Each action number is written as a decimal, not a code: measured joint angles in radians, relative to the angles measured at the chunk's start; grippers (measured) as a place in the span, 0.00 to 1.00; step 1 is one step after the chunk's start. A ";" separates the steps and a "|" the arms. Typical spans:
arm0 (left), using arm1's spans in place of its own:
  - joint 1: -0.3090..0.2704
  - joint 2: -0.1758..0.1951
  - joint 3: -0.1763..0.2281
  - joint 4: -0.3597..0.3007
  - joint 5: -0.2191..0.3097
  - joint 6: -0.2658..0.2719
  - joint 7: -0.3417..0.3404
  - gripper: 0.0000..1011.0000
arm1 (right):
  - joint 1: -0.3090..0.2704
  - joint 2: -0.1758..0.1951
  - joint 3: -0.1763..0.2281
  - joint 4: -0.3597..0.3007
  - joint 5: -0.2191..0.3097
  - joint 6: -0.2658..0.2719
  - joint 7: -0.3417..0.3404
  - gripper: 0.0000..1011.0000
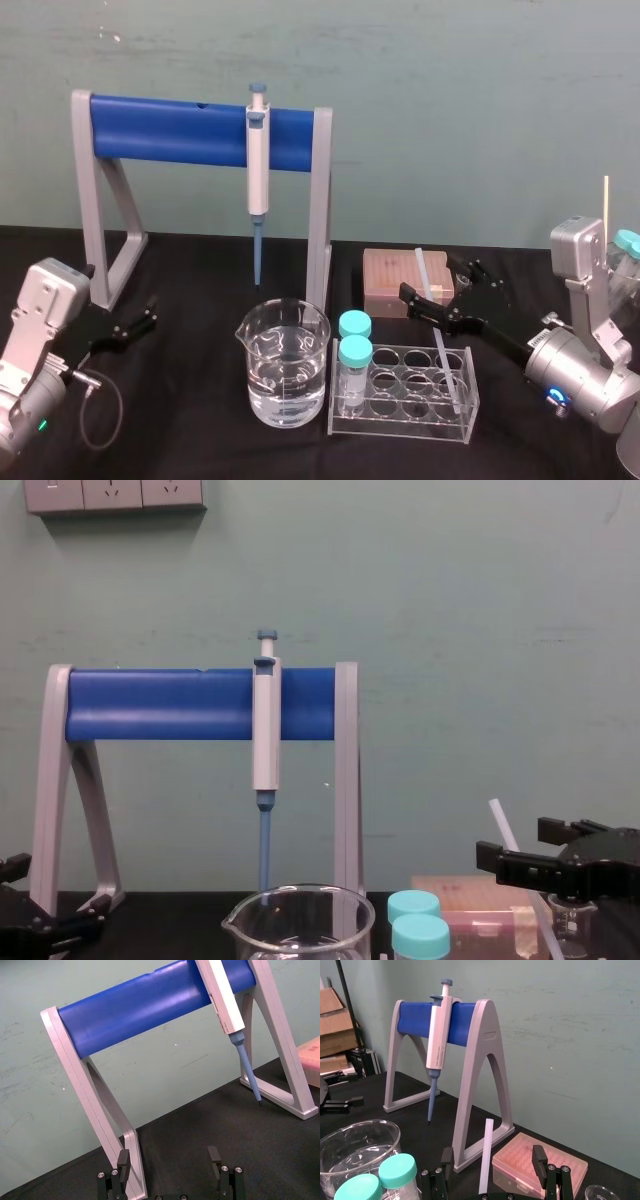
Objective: Pick up the stirring rod with one hand, then place it down.
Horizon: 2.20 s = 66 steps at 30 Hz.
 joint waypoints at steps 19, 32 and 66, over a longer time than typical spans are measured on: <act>0.000 0.000 0.000 0.000 0.000 0.000 0.000 0.99 | -0.001 0.000 0.001 -0.002 -0.001 0.000 -0.001 0.92; 0.000 0.000 0.000 0.000 0.000 0.000 0.000 0.99 | -0.002 0.000 0.001 -0.002 -0.002 0.000 -0.001 0.53; 0.000 0.000 0.000 0.000 0.000 0.000 0.000 0.99 | -0.002 0.000 0.001 -0.002 -0.002 0.000 -0.001 0.06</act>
